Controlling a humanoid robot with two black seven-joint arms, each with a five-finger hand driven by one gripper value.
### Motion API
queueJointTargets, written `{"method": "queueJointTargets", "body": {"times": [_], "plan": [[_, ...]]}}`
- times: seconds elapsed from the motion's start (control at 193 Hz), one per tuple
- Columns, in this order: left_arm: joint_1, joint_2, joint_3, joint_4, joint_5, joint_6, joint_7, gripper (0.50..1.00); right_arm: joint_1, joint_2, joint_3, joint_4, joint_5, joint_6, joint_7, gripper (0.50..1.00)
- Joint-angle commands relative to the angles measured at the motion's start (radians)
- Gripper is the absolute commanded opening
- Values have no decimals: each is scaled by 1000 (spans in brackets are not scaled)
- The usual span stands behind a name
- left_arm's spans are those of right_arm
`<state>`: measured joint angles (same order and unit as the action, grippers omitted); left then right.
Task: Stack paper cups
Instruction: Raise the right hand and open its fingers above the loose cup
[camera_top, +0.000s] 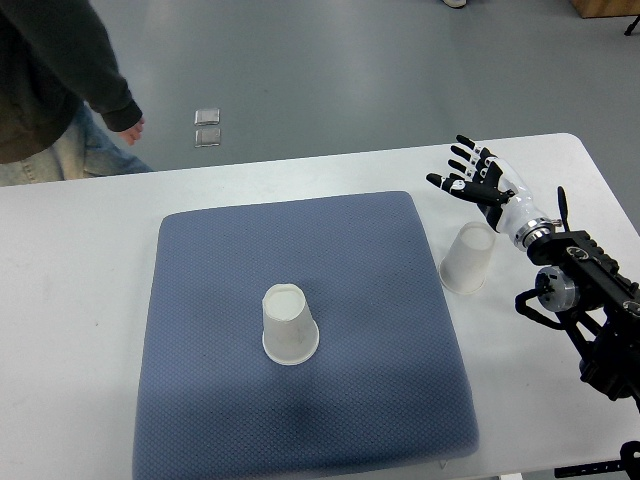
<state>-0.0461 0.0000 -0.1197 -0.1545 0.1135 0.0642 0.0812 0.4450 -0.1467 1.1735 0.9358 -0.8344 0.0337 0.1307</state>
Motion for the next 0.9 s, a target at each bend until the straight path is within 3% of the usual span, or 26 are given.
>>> {"method": "queueJointTargets", "body": {"times": [0.0, 0.897], "plan": [[0, 0, 0, -2, 0, -1, 2, 1000, 0, 1, 0, 0, 0, 0, 0, 942], [0, 0, 0, 9, 0, 0, 6, 1000, 17, 6, 3, 0, 4, 25, 23, 942]]}}
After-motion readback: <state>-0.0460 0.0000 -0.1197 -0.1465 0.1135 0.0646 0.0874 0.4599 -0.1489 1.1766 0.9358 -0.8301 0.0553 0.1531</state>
